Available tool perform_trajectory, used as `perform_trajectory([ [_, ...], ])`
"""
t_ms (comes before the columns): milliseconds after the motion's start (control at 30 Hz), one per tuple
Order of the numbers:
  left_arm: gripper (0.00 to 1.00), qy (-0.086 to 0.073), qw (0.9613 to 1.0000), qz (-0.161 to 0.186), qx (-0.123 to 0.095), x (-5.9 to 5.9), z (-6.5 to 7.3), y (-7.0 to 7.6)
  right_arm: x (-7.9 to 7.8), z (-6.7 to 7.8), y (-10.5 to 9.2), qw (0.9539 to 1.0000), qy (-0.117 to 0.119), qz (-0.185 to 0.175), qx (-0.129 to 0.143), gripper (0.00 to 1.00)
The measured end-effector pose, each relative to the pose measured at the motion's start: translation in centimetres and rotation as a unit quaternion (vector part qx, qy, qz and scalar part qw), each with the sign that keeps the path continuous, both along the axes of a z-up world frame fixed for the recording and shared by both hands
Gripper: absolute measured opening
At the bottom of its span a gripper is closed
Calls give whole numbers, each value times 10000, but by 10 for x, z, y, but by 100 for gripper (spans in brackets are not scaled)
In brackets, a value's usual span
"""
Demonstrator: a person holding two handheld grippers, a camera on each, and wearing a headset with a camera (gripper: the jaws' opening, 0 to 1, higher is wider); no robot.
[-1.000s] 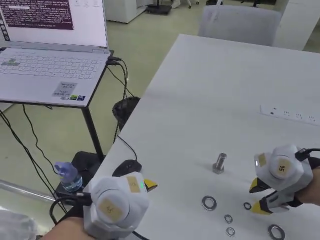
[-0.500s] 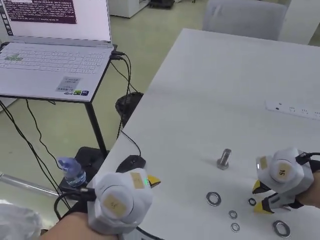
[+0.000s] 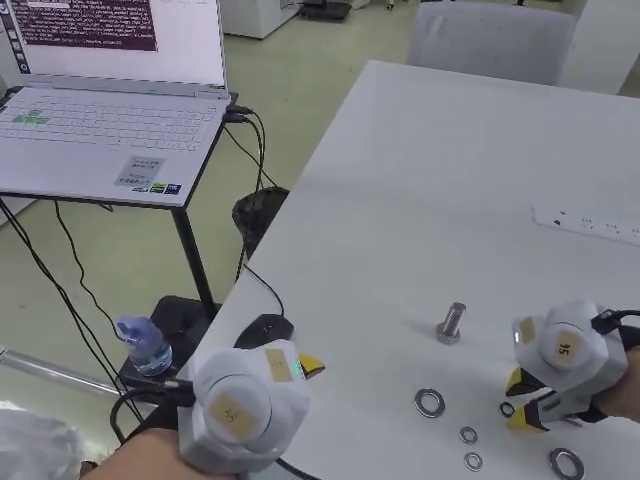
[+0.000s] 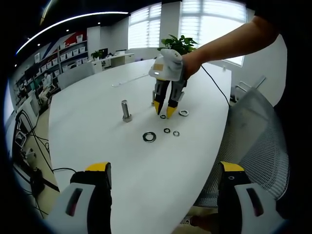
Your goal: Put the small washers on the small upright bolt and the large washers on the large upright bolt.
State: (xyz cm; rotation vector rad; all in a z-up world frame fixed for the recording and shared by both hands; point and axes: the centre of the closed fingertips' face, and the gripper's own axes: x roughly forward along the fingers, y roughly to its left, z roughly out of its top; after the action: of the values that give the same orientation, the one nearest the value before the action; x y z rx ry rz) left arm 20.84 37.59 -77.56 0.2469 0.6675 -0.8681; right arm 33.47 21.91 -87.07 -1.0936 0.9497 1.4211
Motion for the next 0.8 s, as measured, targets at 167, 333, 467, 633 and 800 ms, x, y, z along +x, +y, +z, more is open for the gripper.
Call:
perform_trajectory([
  [167,90,-2,10000,9,-1,0,0,1,1,0,1,10000,-16,-20,-46,19],
  [333,89,0,10000,-3,2,0,0,0,1,-1,1,9999,-53,17,-93,16],
  [467,89,-6,10000,-8,9,1,0,1,1,0,2,9998,-101,82,-117,15],
  [633,88,-9,10000,-9,18,2,0,1,1,-1,2,9998,-116,22,-178,14],
  [800,87,11,10000,-8,18,2,0,0,2,-2,1,9997,-83,-150,-201,14],
])
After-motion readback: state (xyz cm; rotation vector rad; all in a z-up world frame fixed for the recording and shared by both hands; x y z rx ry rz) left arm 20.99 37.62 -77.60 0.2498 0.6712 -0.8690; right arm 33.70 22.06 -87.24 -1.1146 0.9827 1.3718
